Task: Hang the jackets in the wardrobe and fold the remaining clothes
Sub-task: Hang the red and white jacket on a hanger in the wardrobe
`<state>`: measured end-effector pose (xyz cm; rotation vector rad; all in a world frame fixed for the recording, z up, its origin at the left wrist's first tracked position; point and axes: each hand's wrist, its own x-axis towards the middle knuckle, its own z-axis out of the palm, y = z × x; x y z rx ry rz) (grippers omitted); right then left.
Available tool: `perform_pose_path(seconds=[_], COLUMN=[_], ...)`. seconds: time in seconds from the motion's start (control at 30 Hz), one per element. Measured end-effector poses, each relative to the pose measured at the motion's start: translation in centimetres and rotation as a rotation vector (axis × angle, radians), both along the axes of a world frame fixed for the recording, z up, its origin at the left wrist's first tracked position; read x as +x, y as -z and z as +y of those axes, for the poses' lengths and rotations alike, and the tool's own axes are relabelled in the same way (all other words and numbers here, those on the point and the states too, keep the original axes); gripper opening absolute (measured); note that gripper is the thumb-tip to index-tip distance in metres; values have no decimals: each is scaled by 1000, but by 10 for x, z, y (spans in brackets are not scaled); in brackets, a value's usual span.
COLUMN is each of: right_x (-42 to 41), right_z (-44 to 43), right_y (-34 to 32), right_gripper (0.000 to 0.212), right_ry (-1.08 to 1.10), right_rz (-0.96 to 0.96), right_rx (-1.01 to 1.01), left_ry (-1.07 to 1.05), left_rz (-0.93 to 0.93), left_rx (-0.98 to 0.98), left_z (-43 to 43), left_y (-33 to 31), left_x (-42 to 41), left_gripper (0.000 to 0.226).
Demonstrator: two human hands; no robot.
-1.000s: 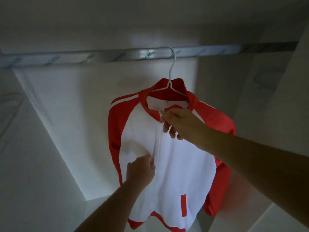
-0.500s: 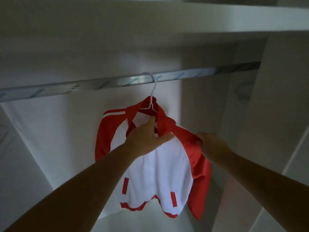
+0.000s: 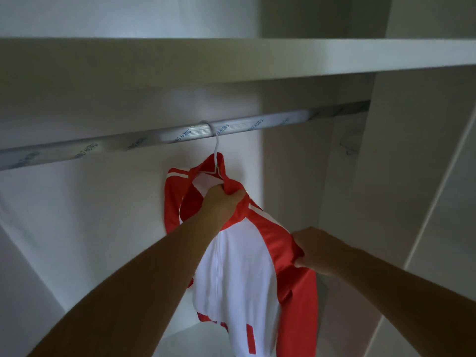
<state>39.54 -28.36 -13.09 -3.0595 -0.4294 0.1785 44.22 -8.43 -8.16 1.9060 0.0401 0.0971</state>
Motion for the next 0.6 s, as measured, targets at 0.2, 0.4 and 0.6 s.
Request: perform_pose_path(seconds=[0.2,0.4,0.6], right_x=[-13,-45,-52], right_z=[-9,4,7], right_y=[-29,-32,10], right_gripper=[39,24,36], right_ry=[218,3,-84], right_rz=[-114,-323,-188], right_rx=[-130,-240,-397], left_ry=[-92,-80,53], left_rz=[-7,-224,-180], left_rx=[41,352,694], left_z=[-14,-19,-14], left_y=[0,5,1], left_x=[8,6,5], left_gripper=[36,20,26])
